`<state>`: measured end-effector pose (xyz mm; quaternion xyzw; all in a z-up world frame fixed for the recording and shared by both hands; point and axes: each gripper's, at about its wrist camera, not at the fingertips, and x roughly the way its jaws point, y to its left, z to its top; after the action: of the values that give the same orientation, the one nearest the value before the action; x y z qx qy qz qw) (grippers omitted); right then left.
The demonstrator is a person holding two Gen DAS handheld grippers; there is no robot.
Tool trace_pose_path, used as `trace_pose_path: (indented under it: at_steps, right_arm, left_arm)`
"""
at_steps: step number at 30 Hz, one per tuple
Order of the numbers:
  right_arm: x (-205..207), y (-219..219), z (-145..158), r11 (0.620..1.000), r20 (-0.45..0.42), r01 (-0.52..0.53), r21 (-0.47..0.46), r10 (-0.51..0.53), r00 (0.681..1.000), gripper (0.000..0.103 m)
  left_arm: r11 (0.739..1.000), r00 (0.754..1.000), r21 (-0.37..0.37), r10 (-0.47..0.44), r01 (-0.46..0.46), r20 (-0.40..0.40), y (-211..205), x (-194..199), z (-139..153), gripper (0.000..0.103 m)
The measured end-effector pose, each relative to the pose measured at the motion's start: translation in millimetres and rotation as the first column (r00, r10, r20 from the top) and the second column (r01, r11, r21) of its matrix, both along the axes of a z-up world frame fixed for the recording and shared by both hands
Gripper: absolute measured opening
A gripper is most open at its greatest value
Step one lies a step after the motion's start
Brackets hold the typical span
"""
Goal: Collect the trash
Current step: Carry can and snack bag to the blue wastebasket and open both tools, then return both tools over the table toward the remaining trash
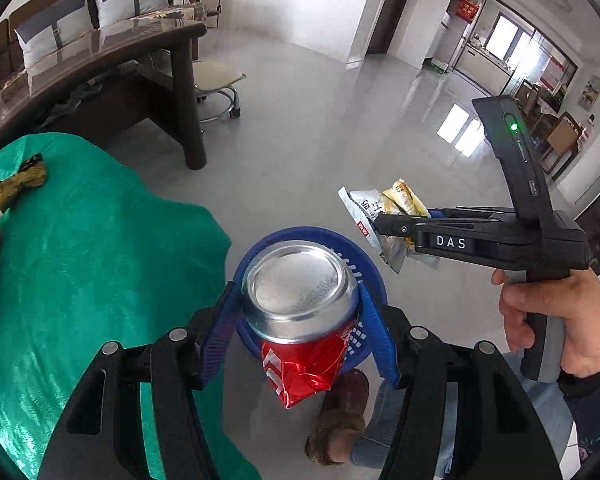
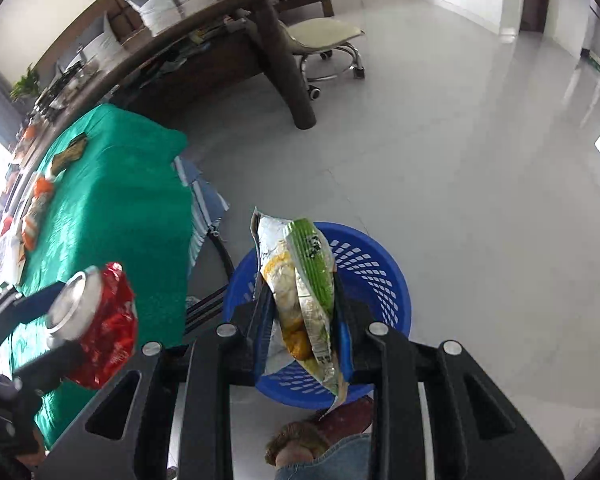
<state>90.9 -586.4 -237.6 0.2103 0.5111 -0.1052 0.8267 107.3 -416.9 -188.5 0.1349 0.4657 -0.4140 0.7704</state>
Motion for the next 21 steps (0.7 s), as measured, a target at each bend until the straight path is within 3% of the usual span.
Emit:
trace_pose_path:
  at_steps: [10, 11, 12, 13, 17, 21]
  right_arm:
    - [0, -28, -19, 0.996, 0.016, 0.049, 0.075, -0.05, 0.999, 0.03]
    - [1, -29, -21, 0.995, 0.025, 0.049, 0.089, -0.051, 0.998, 0.042]
    - [0, -31, -22, 0.994, 0.029, 0.058, 0.097, -0.062, 0.998, 0.06]
    - [2, -31, -20, 0.993, 0.038, 0.07, 0.098, -0.074, 0.996, 0.064]
    - [-6, -35, -9, 0.991, 0.09, 0.105, 0.082, -0.112, 0.99, 0.067]
    - [-13, -31, 9, 0.992, 0.172, 0.126, 0.029, -0.129, 0.977, 0.079]
  left_arm:
    - [1.0, 0.999, 0.024, -0.017, 0.017, -0.03, -42, 5, -40, 0.061]
    - [1.0, 1.0, 0.022, -0.016, 0.016, -0.022, -45, 6, -42, 0.067]
    - [1.0, 1.0, 0.024, -0.01, 0.01, -0.012, -48, 8, -45, 0.077]
    - [1.0, 1.0, 0.02, 0.007, -0.007, 0.007, -48, 9, -46, 0.096]
    - [0.998, 0.998, -0.035, 0.046, -0.044, 0.047, -42, 9, -36, 0.098]
    - [0.993, 0.989, -0.102, 0.071, -0.058, 0.126, -28, -3, -13, 0.098]
